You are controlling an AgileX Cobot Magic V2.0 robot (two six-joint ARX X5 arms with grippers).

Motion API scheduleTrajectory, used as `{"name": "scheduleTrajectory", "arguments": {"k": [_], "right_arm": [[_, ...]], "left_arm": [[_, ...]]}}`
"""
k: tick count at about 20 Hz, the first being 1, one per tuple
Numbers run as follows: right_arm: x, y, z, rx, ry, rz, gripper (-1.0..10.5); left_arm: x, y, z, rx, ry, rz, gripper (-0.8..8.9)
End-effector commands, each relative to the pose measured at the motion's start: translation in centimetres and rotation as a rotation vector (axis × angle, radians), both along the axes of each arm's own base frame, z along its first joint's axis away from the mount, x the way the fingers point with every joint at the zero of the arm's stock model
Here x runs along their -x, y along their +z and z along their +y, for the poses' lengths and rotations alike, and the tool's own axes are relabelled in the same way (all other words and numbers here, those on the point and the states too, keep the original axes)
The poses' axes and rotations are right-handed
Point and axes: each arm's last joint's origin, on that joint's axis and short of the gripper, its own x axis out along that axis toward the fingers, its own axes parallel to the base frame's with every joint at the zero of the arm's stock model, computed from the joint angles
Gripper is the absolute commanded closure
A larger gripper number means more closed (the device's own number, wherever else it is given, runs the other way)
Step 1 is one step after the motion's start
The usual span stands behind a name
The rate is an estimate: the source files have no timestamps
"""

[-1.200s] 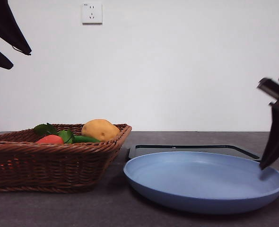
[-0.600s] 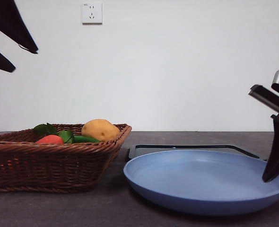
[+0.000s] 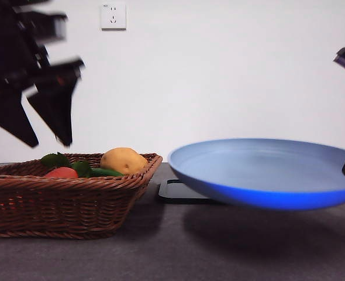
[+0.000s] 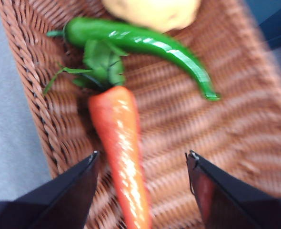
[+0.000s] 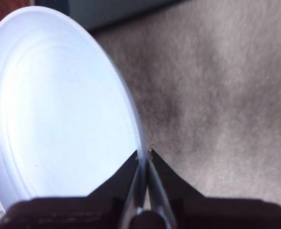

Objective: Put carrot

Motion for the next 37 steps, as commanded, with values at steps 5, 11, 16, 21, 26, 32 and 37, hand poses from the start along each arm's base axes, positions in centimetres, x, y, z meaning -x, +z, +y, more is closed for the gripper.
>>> {"name": "scheduleTrajectory", "arguments": {"k": [5,11,16,21,26,32,37], "right_arm": [[0.0,0.8,-0.1,-0.012,-0.008,-0.044,9.4],[-0.1,0.8,-0.1,-0.012,-0.008,-0.044,9.4],[-0.1,0.8,-0.1,-0.012,-0.008,-0.048,9.4],[-0.1,0.8,-0.1,-0.013,-0.008,-0.051,9.4],[-0.1,0.9,-0.1,-0.012,-0.007,-0.052,9.4],[-0.1,0.8,-0.1,-0.011,-0.004,-0.053,9.4],[-0.1,0.8,-0.1,-0.011,-0.004,-0.053,9.4]], "left_arm": [[-3.0,-3.2,-1.6,-0.046,-0.032,0.038,4.89],[-3.4,-4.6,-1.8,-0.087,-0.020,0.072,4.90],[-3.4,-4.7,-1.7,-0.092,-0.026,0.084,6.00],[-3.2,-4.7,-1.9,-0.070,-0.114,0.102,6.92],[-3.7,-2.0,-2.6,0.029,-0.258,0.144,6.92],[-4.4,5.1,-4.7,0.437,-0.520,0.170,6.92],[-2.3,6.6,-9.7,0.520,-0.747,0.093,6.92]]}}
